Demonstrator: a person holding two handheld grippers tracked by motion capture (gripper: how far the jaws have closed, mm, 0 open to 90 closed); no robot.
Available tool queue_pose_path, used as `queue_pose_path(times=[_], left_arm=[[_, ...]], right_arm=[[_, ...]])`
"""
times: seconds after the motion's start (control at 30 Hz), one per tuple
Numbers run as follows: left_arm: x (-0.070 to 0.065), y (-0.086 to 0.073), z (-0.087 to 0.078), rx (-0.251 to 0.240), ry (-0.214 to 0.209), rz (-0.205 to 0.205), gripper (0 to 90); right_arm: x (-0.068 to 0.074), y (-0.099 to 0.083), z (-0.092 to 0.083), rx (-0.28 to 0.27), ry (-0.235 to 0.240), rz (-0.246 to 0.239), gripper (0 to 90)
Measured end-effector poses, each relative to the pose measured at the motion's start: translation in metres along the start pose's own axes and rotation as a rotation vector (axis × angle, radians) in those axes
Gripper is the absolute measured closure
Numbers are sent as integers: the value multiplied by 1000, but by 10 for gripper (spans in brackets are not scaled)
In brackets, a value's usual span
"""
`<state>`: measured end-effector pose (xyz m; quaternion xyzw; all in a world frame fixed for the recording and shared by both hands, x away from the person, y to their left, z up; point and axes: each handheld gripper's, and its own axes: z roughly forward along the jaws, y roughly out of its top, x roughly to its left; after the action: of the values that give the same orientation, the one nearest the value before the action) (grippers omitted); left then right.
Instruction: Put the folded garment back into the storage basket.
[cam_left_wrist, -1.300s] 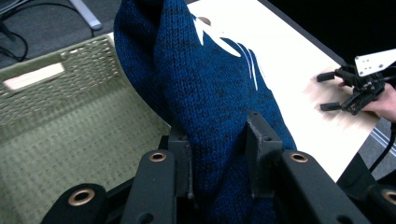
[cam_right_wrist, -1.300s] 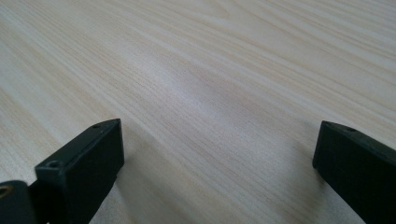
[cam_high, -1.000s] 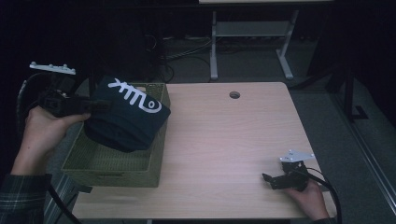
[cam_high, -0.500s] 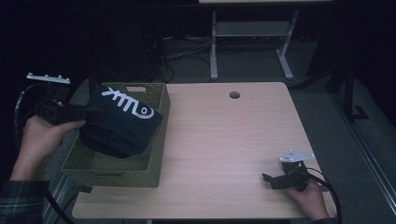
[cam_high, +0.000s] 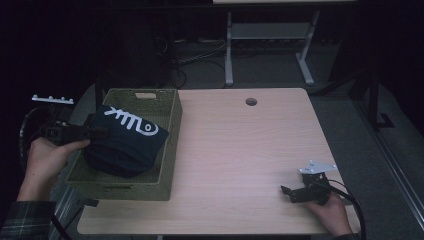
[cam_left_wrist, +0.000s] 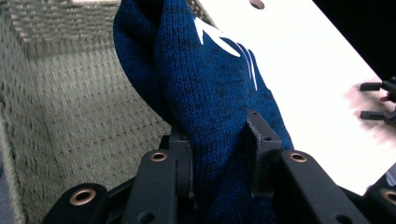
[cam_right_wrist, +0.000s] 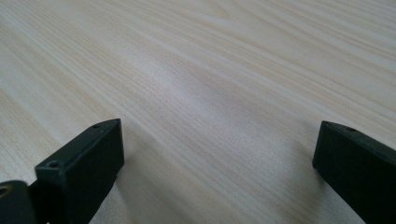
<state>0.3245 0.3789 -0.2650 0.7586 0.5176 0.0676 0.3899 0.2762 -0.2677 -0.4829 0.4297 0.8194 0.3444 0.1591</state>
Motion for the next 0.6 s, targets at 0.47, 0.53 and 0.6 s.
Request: queue_pose_path(times=[0.47,0.53,0.6], left_arm=[[20,-19,23,24,-35,-68,687],[19,-18,25,29,-44,-58,687],[15,-15,26,24,-52,-50,687]], right_arm=[[0,0,0,1,-3,0,16],[0,0,0,1,-3,0,15],[0,0,0,0,-2,1,16]])
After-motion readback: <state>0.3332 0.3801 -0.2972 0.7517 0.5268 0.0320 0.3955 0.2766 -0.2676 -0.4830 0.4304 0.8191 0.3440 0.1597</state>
